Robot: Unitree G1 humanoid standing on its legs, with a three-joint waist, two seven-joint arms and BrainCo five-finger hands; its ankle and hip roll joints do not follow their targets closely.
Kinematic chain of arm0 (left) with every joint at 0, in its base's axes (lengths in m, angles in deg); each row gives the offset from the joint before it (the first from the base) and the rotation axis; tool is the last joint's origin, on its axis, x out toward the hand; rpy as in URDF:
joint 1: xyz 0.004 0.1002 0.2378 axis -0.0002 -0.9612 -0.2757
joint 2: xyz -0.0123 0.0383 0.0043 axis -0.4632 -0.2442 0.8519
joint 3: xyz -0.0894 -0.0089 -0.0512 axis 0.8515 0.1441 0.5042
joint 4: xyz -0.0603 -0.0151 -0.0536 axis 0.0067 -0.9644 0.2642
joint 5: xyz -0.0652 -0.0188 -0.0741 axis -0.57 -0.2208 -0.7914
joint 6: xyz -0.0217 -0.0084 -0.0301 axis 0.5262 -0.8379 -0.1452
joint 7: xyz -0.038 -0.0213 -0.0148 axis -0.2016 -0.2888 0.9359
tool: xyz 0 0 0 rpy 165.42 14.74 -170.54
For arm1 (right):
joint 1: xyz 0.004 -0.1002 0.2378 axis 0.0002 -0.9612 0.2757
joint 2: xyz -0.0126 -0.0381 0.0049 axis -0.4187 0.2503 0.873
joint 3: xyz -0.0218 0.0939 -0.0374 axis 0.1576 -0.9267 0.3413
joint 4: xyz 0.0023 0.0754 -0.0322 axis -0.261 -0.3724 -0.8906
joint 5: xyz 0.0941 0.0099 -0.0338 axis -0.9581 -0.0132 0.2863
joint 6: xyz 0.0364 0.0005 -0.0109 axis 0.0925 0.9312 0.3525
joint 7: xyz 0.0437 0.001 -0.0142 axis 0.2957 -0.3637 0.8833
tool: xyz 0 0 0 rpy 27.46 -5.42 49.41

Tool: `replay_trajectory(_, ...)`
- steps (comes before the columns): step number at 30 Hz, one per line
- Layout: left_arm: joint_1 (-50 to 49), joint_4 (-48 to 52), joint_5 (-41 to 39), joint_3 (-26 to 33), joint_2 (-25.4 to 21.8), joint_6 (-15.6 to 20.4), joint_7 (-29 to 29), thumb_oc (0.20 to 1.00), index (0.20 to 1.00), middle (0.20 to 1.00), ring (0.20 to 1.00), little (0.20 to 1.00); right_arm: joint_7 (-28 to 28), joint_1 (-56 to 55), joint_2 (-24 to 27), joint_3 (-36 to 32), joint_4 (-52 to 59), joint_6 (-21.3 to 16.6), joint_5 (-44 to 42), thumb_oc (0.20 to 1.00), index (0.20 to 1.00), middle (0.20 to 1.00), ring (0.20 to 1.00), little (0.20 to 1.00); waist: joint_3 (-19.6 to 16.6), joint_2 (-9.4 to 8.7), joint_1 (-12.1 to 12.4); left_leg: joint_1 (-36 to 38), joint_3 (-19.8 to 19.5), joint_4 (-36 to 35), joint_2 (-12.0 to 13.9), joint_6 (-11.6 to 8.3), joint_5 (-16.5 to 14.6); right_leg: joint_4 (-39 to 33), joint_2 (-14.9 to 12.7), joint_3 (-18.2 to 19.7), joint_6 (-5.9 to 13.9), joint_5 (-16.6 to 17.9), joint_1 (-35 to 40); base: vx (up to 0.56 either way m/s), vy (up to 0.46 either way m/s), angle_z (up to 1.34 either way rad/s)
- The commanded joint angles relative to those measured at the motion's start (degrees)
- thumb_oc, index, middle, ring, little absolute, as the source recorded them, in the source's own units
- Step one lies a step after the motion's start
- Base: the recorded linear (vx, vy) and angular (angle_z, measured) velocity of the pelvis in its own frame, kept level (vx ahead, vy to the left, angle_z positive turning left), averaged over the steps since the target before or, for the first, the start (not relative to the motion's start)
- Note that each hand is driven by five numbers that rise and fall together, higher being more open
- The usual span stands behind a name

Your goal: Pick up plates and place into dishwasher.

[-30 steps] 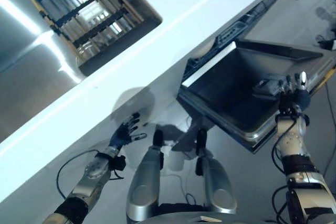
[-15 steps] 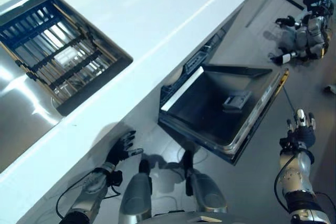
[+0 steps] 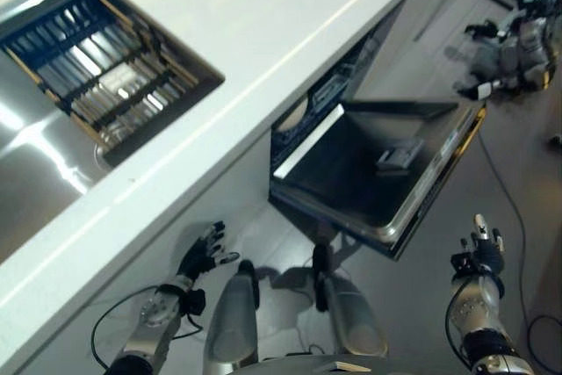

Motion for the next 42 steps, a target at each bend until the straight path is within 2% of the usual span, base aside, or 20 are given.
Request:
replay_trajectory(1, 0.4, 5.5, -1.8, -0.8, -1.1, 3.2, -1.2, 1.000, 1.000, 1.000, 1.000, 1.000, 1.2, 3.6, 5.3, -0.6, -2.1, -3.9, -4.0, 1.000, 1.000, 1.000, 1.000, 1.000, 1.5, 2.05, 0.1, -3.6, -1.4, 0.4, -1.4, 2.75, 0.7, 7.7, 0.3, -2.0, -2.76, -6.2, 0.9, -0.08, 0.007, -0.03)
replay_trajectory(5, 1.6, 6.1, -2.1, -2.1, -1.2, 3.1, -2.0, 1.000, 1.000, 1.000, 1.000, 1.000, 5.0, 6.0, 6.1, -1.2, -5.3, -3.0, -8.4, 1.000, 1.000, 1.000, 1.000, 1.000, 2.6, 3.10, 0.2, -6.0, -2.0, 1.7, -1.6, 2.50, 1.2, 9.6, 0.3, -2.3, -3.20, -6.5, -1.5, -0.08, 0.002, 0.13)
replay_trajectory(9, 3.0, 6.6, -2.5, -3.6, -1.4, 3.0, -2.7, 1.000, 1.000, 1.000, 1.000, 1.000, 13.7, 9.1, 7.3, -0.7, -8.2, -0.1, -14.8, 1.000, 1.000, 1.000, 1.000, 1.000, 4.0, 4.30, 0.7, -8.3, -2.6, 4.1, -2.0, 2.32, 0.9, 12.8, 0.1, -2.4, -3.58, -7.3, -4.3, -0.05, 0.005, -0.17)
replay_trajectory(15, 4.1, 7.7, -3.1, -5.7, -1.7, 2.8, -2.5, 1.000, 1.000, 1.000, 1.000, 1.000, 19.6, 13.5, 9.2, -0.2, -13.0, 2.4, -16.0, 1.000, 1.000, 1.000, 1.000, 1.000, 4.4, 5.61, 1.4, -10.3, -3.0, 4.2, -2.7, 2.26, 1.5, 15.1, -0.4, -2.7, -3.70, -7.9, -7.3, 0.00, 0.002, 0.00)
replay_trajectory(29, 3.3, 11.4, -4.4, -9.7, -3.3, 3.8, -3.0, 1.000, 1.000, 1.000, 1.000, 1.000, 21.7, 22.0, 14.0, -1.2, -18.0, 5.3, -15.1, 1.000, 1.000, 1.000, 1.000, 1.000, 4.4, 7.41, 2.8, -15.2, -2.6, 10.4, -4.9, 3.33, -1.4, 23.5, -1.9, -3.0, -4.17, -10.8, -13.6, 0.03, 0.014, 0.08)
replay_trajectory(42, 4.2, 14.5, -5.6, -12.8, -4.6, 4.0, -4.2, 1.000, 1.000, 1.000, 1.000, 1.000, 17.1, 31.2, 17.8, 0.3, -26.2, 9.5, -9.8, 1.000, 1.000, 1.000, 1.000, 1.000, 4.4, 8.87, 4.3, -19.1, -2.1, 14.2, -5.9, 4.01, -2.7, 28.6, -3.4, -2.6, -3.89, -12.1, -18.7, 0.00, 0.007, 0.02)
